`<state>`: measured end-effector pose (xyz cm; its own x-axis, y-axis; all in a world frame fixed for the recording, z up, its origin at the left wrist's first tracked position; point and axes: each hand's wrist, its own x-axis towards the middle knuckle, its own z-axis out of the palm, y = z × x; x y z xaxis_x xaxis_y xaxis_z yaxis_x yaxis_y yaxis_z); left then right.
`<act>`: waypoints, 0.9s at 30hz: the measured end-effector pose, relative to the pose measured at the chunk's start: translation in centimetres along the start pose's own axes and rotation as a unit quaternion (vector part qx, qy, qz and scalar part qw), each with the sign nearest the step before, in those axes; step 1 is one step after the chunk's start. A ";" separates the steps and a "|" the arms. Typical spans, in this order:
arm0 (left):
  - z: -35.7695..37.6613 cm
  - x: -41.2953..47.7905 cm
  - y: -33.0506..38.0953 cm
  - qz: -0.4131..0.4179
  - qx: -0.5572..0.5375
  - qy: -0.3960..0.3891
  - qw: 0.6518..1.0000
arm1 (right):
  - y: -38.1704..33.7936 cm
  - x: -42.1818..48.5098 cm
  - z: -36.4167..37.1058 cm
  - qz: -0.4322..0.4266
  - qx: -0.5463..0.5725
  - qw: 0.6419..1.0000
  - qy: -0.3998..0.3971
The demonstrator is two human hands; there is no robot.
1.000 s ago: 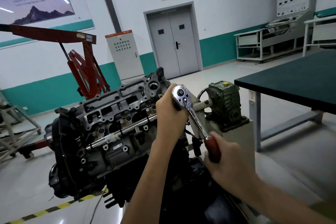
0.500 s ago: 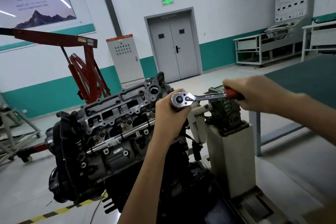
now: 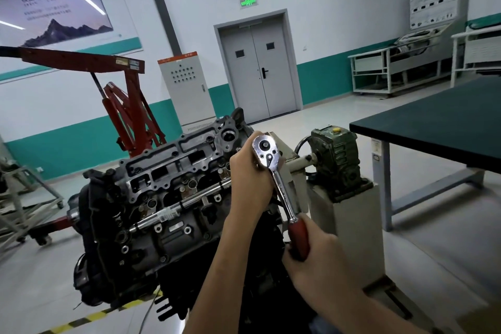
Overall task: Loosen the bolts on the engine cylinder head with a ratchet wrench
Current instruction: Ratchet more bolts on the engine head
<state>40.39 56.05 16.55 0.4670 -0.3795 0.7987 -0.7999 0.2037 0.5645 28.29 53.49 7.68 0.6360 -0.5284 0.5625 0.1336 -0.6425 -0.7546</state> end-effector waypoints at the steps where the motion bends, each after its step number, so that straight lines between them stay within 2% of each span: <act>1: -0.1 0.1 0.0 -0.006 -0.006 -0.004 1.000 | 0.0 0.0 0.0 0.003 0.007 1.000 -0.011; 4: -0.3 0.4 -0.1 -0.032 -0.012 -0.014 0.999 | 1.4 1.6 -2.8 -0.023 -0.091 0.994 -0.056; 7: -0.3 0.4 0.2 -0.029 -0.010 -0.014 0.999 | 2.3 5.2 -7.6 -0.071 -0.239 0.961 -0.117; 13: -0.4 0.5 0.5 -0.031 -0.018 -0.026 0.999 | -0.8 13.8 -13.9 -0.237 -0.419 0.870 -0.105; 15: -0.5 0.5 0.4 -0.028 -0.013 -0.022 0.999 | -0.9 14.3 -13.7 -0.245 -0.429 0.863 -0.103; 18: -0.4 0.1 0.2 0.003 -0.009 0.001 1.000 | 0.9 11.3 -12.0 -0.190 -0.370 0.903 -0.107; 21: 0.5 -0.2 0.3 0.021 -0.011 0.022 0.999 | 2.1 6.1 -8.6 -0.079 -0.254 0.958 -0.109; 23: 1.1 -0.3 0.2 0.018 -0.022 0.039 0.999 | 1.5 2.9 -5.5 -0.035 -0.156 0.984 -0.074; 25: 1.3 -0.4 0.0 0.018 -0.026 0.042 0.999 | 0.4 0.6 -2.2 -0.007 -0.051 0.998 -0.029; 27: 1.1 -0.2 -0.2 0.019 -0.032 0.034 0.999 | -0.7 -0.3 0.1 0.019 0.006 1.000 -0.005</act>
<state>40.08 55.13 16.02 0.4623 -0.3083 0.8314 -0.7935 0.2747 0.5431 28.10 54.13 7.97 0.6482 -0.5464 0.5303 0.1189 -0.6153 -0.7793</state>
